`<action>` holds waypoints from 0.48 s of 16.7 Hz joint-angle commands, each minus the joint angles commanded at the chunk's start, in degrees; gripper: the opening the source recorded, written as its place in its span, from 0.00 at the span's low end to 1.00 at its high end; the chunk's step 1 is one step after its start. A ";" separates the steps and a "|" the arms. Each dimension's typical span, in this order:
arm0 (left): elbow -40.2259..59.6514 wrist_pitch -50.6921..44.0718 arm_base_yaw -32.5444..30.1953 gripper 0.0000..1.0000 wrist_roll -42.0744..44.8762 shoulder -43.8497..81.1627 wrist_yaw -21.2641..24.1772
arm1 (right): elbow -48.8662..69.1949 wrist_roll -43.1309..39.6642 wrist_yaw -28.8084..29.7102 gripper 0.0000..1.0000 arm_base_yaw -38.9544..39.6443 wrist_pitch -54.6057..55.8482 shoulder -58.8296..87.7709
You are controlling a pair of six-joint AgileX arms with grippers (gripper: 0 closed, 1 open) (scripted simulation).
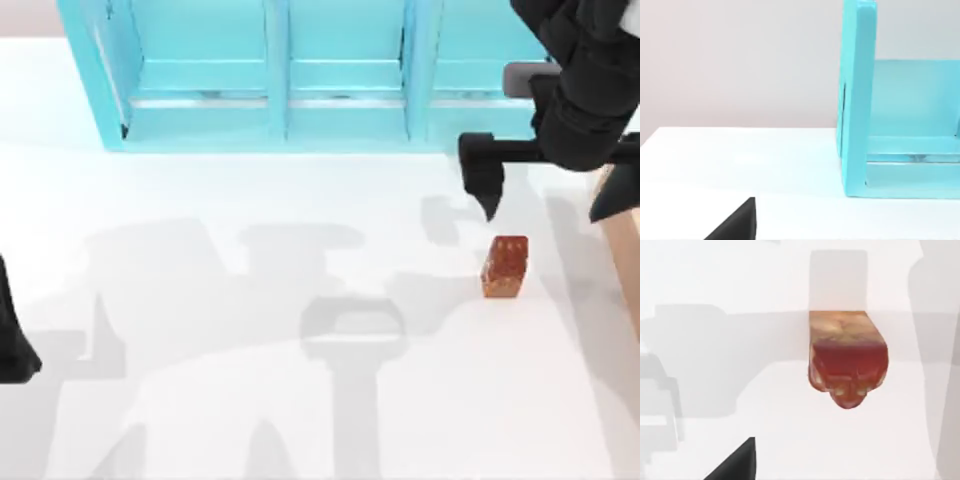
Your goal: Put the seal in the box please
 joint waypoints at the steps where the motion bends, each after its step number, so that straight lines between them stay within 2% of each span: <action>1: 0.00 0.00 0.00 1.00 0.00 0.00 0.00 | 2.11 0.48 -0.05 1.00 0.45 -1.39 2.08; 8: 0.00 0.00 0.00 1.00 0.00 0.00 0.00 | 5.09 1.16 -0.16 1.00 0.82 -3.31 4.78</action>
